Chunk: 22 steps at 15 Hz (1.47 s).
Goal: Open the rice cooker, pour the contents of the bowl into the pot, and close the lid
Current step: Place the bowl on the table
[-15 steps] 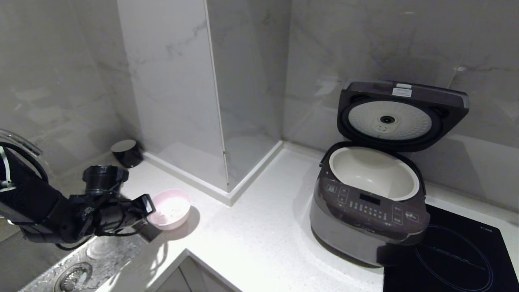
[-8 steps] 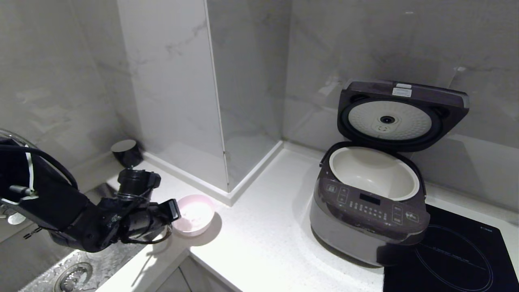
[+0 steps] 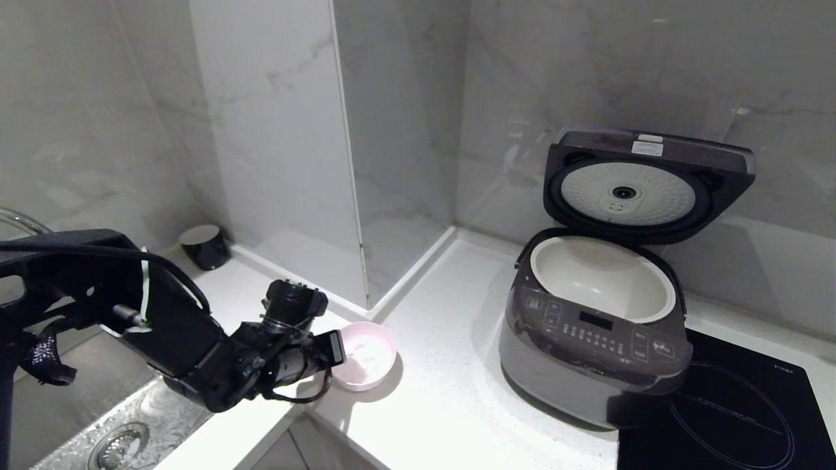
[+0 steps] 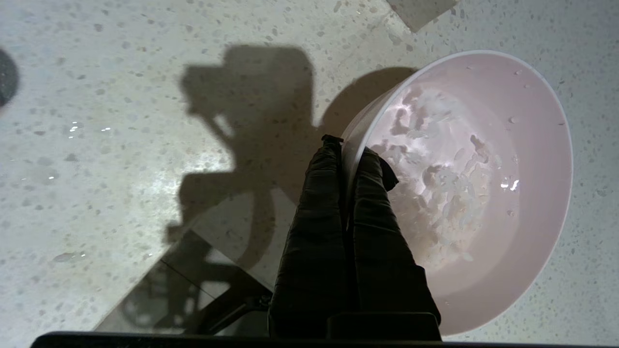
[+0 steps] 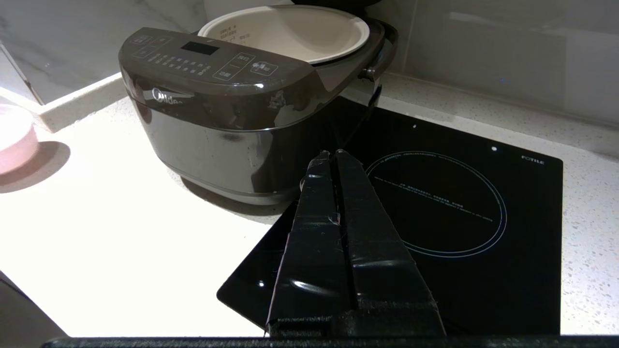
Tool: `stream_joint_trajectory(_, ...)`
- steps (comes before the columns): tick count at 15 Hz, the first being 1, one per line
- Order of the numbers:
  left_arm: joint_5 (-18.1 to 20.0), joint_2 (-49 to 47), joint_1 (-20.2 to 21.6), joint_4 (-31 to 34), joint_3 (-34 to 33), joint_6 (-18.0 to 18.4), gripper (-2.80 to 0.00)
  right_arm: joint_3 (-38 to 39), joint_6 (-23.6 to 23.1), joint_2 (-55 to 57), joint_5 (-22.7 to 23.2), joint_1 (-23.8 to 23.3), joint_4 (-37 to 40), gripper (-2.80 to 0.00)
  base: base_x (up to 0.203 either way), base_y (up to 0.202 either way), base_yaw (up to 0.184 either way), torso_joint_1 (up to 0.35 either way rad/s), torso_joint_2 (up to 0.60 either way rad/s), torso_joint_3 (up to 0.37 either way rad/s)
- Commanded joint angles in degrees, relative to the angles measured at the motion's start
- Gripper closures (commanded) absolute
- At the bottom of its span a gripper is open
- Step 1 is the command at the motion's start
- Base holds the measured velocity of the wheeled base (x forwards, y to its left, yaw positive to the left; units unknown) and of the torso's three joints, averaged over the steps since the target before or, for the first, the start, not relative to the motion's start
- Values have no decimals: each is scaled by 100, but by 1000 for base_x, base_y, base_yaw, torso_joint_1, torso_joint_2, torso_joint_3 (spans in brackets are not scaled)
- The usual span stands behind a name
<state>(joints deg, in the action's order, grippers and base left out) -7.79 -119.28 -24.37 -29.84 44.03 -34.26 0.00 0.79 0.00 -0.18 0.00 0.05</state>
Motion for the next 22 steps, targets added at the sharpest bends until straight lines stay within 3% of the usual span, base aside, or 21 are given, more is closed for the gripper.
stream_joint_trajectory(1, -10, -278, -107, -13, 121, -20, 0, 0, 0, 0, 1, 0, -5, 0, 0, 0, 0, 0, 0, 0)
stream_joint_trajectory(10, -258, -737, -516, -22, 388, -20, 0, 0, 0, 0, 1, 0, -1, 0, 0, 0, 0, 0, 0, 0)
stream_joint_trajectory(11, -267, -737, -525, -22, 387, -20, -280, 0, 0, 0, 1, 0, -5, 0, 0, 0, 0, 0, 0, 0)
stream_joint_trajectory(18, -267, -308, -414, -28, 190, -175, -280, 0, 0, 0, 1, 0, -5, 0, 0, 0, 0, 0, 0, 0)
stream_joint_trajectory(22, -256, -52, -8, -50, -72, -169, -280, 0, 0, 0, 1, 0, -2, 0, 0, 0, 0, 0, 0, 0)
